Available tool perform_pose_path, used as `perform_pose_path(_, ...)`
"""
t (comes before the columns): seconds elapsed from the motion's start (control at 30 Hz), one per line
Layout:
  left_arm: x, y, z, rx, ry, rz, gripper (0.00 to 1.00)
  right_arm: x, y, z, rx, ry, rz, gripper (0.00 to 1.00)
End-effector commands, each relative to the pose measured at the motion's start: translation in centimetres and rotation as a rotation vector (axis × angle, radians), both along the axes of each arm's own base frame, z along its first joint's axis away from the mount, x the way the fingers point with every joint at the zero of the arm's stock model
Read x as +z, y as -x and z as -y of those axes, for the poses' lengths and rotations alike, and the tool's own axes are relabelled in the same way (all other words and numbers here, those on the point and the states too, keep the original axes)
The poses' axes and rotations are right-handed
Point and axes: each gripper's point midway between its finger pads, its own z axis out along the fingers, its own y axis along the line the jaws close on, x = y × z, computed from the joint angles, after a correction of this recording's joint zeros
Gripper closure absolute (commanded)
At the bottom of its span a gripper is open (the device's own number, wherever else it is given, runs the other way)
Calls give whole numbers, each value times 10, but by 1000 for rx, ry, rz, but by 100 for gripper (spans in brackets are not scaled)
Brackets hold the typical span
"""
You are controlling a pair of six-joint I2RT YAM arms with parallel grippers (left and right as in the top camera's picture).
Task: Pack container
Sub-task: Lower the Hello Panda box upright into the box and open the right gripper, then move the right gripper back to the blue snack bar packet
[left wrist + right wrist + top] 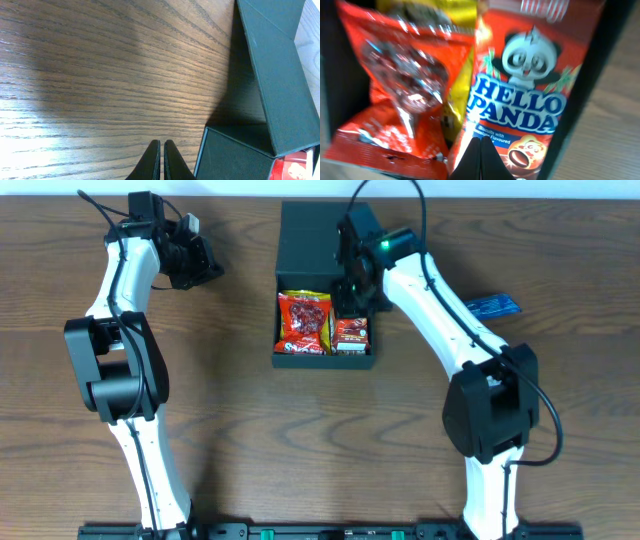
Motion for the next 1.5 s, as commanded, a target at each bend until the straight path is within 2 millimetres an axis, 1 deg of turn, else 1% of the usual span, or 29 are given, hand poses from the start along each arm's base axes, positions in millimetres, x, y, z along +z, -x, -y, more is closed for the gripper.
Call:
perform_pose_path(0.0,20,-1,0,-18,-5,48,94,-18,9,2,25,-19,-53,99)
perform_pose_path(0.13,20,-1,0,-18,-5,49,94,-22,9,3,23,-16,-56,99)
perform_pose_path(0.23,20,-1,0,-19,-5,48,94,-21,5,4,18,-23,-41,99)
perform_pose_path(0.3,20,0,0,-19,-4,46,94,-16,0,7,7,-29,-29,99)
perform_pose_path(0.33,20,0,0,-18,-5,43,94,-11,-4,9,0,-34,-18,99)
perform_pose_path(0.43,19,1,1,-19,-4,38,94,16,-19,15,-25,-58,41,99)
perform_pose_path(0.47,19,1,1,-19,-4,38,94,33,-30,19,-44,-73,88,99)
perform_pose_path(0.5,19,1,1,-18,-5,37,94,49,-41,26,-68,-79,135,99)
perform_pose_path(0.53,19,1,1,-18,-5,37,94,60,-48,32,-86,-77,168,99)
perform_pose_path(0.57,19,1,1,-18,-5,37,94,68,-55,43,-110,-57,200,99)
perform_pose_path(0.6,19,1,1,-18,-5,37,94,73,-60,54,-143,-33,217,98)
perform_pose_path(0.63,19,1,1,-18,-5,37,94,73,-63,67,-196,-9,220,98)
perform_pose_path(0.67,19,1,1,-18,-5,37,94,72,-64,78,-247,7,211,98)
perform_pose_path(0.7,19,1,1,-18,-5,37,95,67,-63,96,-333,31,182,98)
perform_pose_path(0.73,19,1,1,-18,-5,37,94,58,-59,118,-450,55,136,84)
perform_pose_path(0.77,19,1,0,-17,-7,37,94,53,-57,130,-514,65,110,77)
perform_pose_path(0.8,19,1,0,-16,-10,37,94,47,-54,144,-599,75,82,72)
perform_pose_path(0.83,19,1,0,-16,-12,37,94,43,-50,161,-717,88,51,60)
perform_pose_path(0.87,18,1,-1,-15,-14,37,94,40,-47,174,-818,93,29,50)
perform_pose_path(0.9,18,1,-1,-16,-15,37,94,37,-44,186,-921,89,7,45)
perform_pose_path(1.0,18,0,1,-18,-18,40,94,29,-44,222,-1169,76,-11,37)
perform_pose_path(1.07,19,0,2,-20,-19,43,94,22,-46,236,-1238,66,-9,36)
perform_pose_path(1.13,19,0,3,-22,-19,45,94,12,-43,248,-1319,54,-31,36)
perform_pose_path(1.23,19,0,4,-25,-19,44,94,-1,-36,258,-1417,23,-83,36)
perform_pose_path(1.3,19,-1,5,-27,-19,48,94,-5,-34,267,-1466,9,-98,35)
perform_pose_path(1.4,20,-2,6,-29,-20,56,94,-10,-31,273,-1527,4,-111,34)
perform_pose_path(1.47,20,-3,6,-29,-20,60,94,-14,-34,273,-1538,-15,-103,34)
